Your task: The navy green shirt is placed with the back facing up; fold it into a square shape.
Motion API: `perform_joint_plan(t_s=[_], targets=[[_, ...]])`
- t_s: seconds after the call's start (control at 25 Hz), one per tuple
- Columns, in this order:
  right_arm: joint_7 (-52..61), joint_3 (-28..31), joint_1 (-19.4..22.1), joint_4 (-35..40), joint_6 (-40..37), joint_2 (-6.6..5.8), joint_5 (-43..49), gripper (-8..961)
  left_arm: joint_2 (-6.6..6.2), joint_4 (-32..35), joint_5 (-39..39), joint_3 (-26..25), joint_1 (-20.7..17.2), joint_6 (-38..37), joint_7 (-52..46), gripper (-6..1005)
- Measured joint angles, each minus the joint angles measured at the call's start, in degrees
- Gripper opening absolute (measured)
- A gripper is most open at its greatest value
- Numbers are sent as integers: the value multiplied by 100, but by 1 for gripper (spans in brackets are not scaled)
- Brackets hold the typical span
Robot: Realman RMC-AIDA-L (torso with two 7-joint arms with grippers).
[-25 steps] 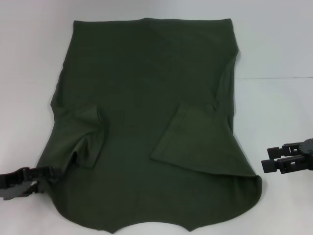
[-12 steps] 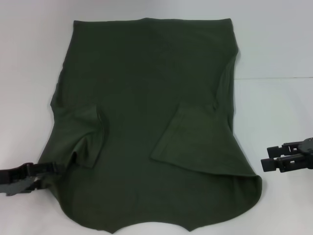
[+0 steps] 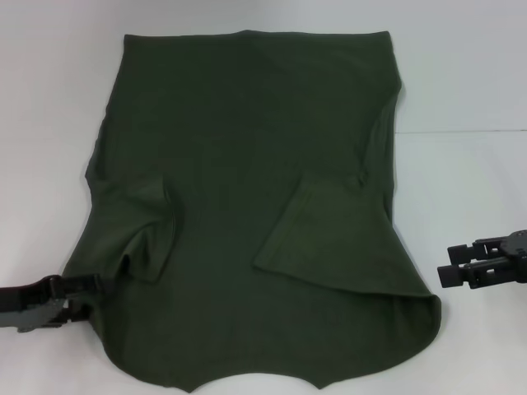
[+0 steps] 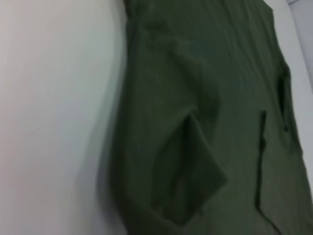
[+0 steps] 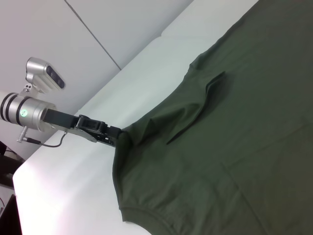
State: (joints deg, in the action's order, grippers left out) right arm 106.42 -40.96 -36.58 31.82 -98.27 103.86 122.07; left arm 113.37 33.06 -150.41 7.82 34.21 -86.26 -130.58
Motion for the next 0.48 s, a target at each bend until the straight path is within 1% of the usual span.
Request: perform_joint_plan(t_s=[0.16, 0.48], targets=[[1, 0, -7, 0, 1, 0, 0, 924, -5, 43, -44, -6, 7, -30, -139, 846], [1, 0, -7, 0, 2, 0, 0, 925, 4, 65, -45, -41, -33, 259, -349, 823]])
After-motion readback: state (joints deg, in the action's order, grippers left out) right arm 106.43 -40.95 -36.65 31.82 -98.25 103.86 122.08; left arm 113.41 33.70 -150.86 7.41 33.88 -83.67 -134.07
